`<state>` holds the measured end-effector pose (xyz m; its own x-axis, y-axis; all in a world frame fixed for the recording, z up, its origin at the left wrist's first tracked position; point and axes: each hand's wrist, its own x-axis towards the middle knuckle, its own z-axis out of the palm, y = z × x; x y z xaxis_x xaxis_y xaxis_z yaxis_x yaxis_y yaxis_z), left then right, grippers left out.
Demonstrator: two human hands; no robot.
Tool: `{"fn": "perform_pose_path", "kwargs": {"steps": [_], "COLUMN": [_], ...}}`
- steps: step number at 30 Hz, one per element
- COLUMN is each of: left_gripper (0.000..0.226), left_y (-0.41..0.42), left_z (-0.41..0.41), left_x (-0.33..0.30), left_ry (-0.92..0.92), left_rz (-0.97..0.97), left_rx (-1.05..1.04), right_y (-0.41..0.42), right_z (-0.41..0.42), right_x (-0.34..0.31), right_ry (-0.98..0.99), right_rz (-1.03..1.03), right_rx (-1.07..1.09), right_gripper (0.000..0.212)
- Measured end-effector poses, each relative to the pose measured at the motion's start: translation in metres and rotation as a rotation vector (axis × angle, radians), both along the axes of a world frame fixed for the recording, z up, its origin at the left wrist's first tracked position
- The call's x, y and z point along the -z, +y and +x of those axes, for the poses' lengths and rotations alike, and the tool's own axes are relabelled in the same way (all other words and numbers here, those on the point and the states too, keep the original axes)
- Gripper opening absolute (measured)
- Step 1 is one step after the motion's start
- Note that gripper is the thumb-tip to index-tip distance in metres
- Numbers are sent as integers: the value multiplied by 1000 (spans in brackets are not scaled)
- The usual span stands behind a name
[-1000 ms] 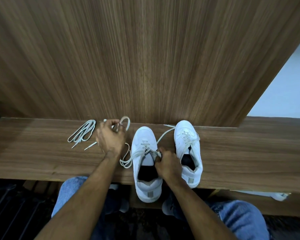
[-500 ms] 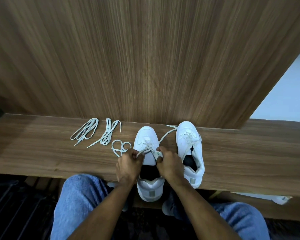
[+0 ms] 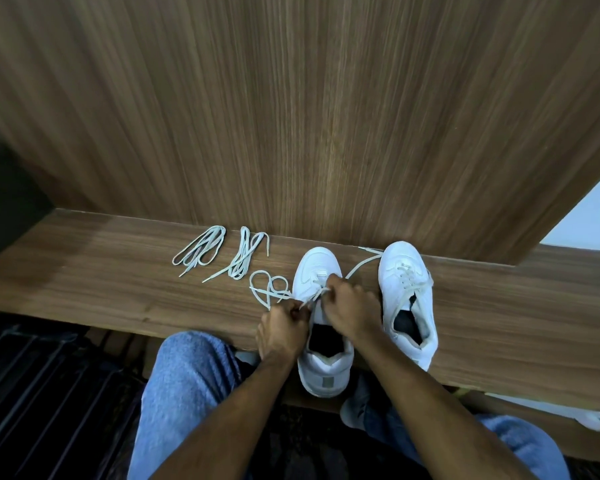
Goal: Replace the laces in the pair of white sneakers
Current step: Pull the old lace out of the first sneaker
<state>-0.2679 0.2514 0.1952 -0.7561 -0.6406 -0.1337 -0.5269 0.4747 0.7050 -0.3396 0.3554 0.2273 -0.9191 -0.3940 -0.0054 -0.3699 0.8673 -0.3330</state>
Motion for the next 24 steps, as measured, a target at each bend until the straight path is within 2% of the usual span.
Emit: {"fn": "perform_pose_path", "kwargs": {"steps": [3, 4, 6, 9, 12, 14, 16, 18, 20, 21, 22, 24], "left_gripper": [41, 42, 41, 42, 44, 42, 42, 41, 39, 38, 37, 37], "left_y": [2, 2, 3, 4, 5, 6, 4, 4, 4, 4, 4, 4], "left_z": [-1, -1, 0, 1, 1, 2, 2, 2, 2, 2, 2, 2], "left_x": [2, 3, 3, 3, 2, 2, 2, 2, 3, 3, 3, 2], "left_ry": [-10, -13, -5, -5, -13, -5, 5, 5, -2, -2, 0, 8], "left_rz": [-36, -40, -42, -34, -40, -26, -30, -35, -39, -41, -41, -45], "left_rx": [-9, -5, -5, -22, -24, -17, -8, -15, -8, -5, -1, 6], "right_y": [15, 19, 22, 15, 4, 1, -2, -2, 4, 10, 16, 25], "right_z": [-15, -17, -18, -12, -9, -11, -15, -17, -19, -21, -23, -25], "right_x": [-2, -1, 0, 2, 10, 23, 29, 22, 3, -7, -15, -23], "right_ry": [-313, -349, -339, -116, 73, 90, 66, -55, -199, -194, -149, -29], "right_rz": [-368, -400, -391, -280, 45, 133, -30, -386, -798, -942, -1021, -950], "right_rx": [300, 307, 206, -50, -223, -270, -255, -112, 100, 191, 265, 308], "right_gripper": [10, 11, 24, 40, 33, 27, 19, 12, 19, 21, 23, 20]}}
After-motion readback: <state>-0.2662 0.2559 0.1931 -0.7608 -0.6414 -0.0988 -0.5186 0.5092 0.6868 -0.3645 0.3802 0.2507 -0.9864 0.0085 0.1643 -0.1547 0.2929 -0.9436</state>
